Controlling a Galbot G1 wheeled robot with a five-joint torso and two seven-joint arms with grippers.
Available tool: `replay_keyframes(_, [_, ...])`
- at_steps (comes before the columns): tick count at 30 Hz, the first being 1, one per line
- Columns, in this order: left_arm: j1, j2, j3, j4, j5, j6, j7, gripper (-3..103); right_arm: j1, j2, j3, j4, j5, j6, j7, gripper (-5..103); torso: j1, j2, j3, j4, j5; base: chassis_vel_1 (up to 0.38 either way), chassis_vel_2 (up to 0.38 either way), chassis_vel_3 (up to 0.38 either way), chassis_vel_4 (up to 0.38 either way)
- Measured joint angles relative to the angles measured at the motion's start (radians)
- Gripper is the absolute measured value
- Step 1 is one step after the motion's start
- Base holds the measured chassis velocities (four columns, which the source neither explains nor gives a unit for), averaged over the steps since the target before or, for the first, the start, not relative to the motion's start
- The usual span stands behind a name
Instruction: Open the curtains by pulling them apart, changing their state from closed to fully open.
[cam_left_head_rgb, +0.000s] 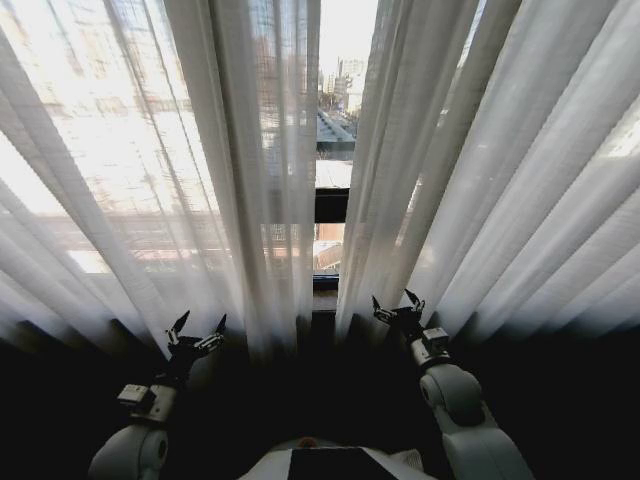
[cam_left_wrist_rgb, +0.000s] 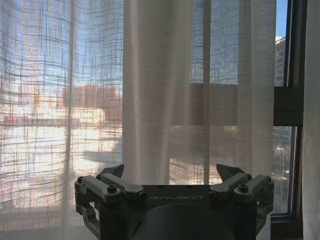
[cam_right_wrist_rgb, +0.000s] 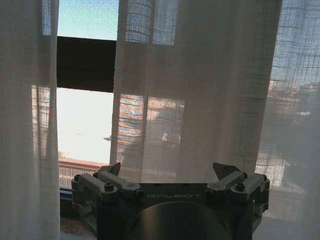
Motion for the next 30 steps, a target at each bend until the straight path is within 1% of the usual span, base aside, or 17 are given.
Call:
replay_keyframes(1, [0.001,-0.002,0.000,-0.002,0.000,0.000,0.000,100,0.001,-0.002,-0.002,0.003,0.024,-0.009,-0.005,100,0.000,0.000,0.000,-0.0001,0.0000,-0.062,0.051,0.032,-0.025])
replay_keyframes(2, [0.001,-0.002,0.000,-0.002,0.000,0.000,0.000,100,0.001,-0.002,-0.002,0.003,0.024,-0.009,-0.005,100,0.000,0.000,0.000,-0.0001,0.0000,-0.062,0.051,0.032,-0.025])
replay_keyframes(5, [0.011,-0.007,-0.007,-0.014,0.001,-0.001,0.000,100,0.040,-0.016,-0.017,-0.003,0.122,-0.066,-0.018,100,-0.001,0.001,-0.001,0.0000,-0.0002,0.000,0.000,0.000,0.000])
replay_keyframes(6, [0.011,-0.007,-0.007,-0.014,0.001,-0.001,0.000,100,0.040,-0.016,-0.017,-0.003,0.122,-0.066,-0.018,100,-0.001,0.001,-0.001,0.0000,-0.0002,0.000,0.000,0.000,0.000])
replay_keyframes(9, [0.021,-0.014,-0.015,-0.028,0.001,-0.006,0.000,100,0.105,-0.022,-0.043,-0.041,0.158,-0.101,-0.017,100,-0.001,0.001,-0.001,0.0000,-0.0003,0.000,0.000,0.000,0.000])
replay_keyframes(11, [0.026,-0.019,-0.022,-0.035,0.001,-0.013,0.000,100,0.155,-0.025,-0.072,-0.079,0.163,-0.110,-0.006,100,-0.001,0.001,0.000,0.0003,-0.0003,0.000,0.000,0.000,0.000])
replay_keyframes(12, [0.026,-0.019,-0.022,-0.035,0.001,-0.013,0.000,100,0.155,-0.025,-0.072,-0.079,0.163,-0.110,-0.006,100,-0.001,0.001,0.000,0.0003,-0.0003,0.000,0.000,0.000,0.000])
replay_keyframes(14, [0.028,-0.023,-0.026,-0.039,0.000,-0.016,-0.002,100,0.205,-0.030,-0.107,-0.116,0.169,-0.130,0.003,100,-0.001,0.000,0.000,0.0002,-0.0002,0.000,0.000,0.000,0.000])
replay_keyframes(17, [0.028,-0.027,-0.032,-0.043,-0.003,-0.020,-0.004,100,0.273,-0.030,-0.154,-0.170,0.169,-0.140,0.028,100,-0.001,0.000,0.000,-0.0001,0.0000,0.000,0.000,0.000,0.000])
replay_keyframes(18, [0.028,-0.027,-0.032,-0.043,-0.003,-0.020,-0.004,100,0.273,-0.030,-0.154,-0.170,0.169,-0.140,0.028,100,-0.001,0.000,0.000,-0.0001,0.0000,0.000,0.000,0.000,0.000])
replay_keyframes(22, [0.028,-0.029,-0.035,-0.047,-0.006,-0.022,-0.006,100,0.371,-0.019,-0.193,-0.243,0.169,-0.140,0.071,100,-0.001,0.000,0.000,0.0001,-0.0003,0.000,0.000,0.000,0.000])
replay_keyframes(23, [0.028,-0.029,-0.035,-0.047,-0.006,-0.022,-0.006,100,0.371,-0.019,-0.193,-0.243,0.169,-0.140,0.071,100,-0.001,0.000,0.000,0.0001,-0.0003,0.000,0.000,0.000,0.000])
replay_keyframes(27, [0.027,-0.033,-0.033,-0.048,-0.006,-0.022,-0.006,100,0.470,-0.006,-0.207,-0.336,0.168,-0.134,0.099,100,-0.001,0.000,0.000,0.0000,-0.0004,0.000,0.000,0.000,0.000])
replay_keyframes(28, [0.027,-0.033,-0.033,-0.048,-0.006,-0.022,-0.006,100,0.470,-0.006,-0.207,-0.336,0.168,-0.134,0.099,100,-0.001,0.000,0.000,0.0000,-0.0004,0.000,0.000,0.000,0.000])
replay_keyframes(30, [0.027,-0.033,-0.031,-0.048,-0.005,-0.022,-0.006,100,0.519,0.001,-0.215,-0.391,0.169,-0.115,0.109,100,-0.001,0.000,0.000,0.0000,-0.0001,0.000,0.000,0.000,0.000])
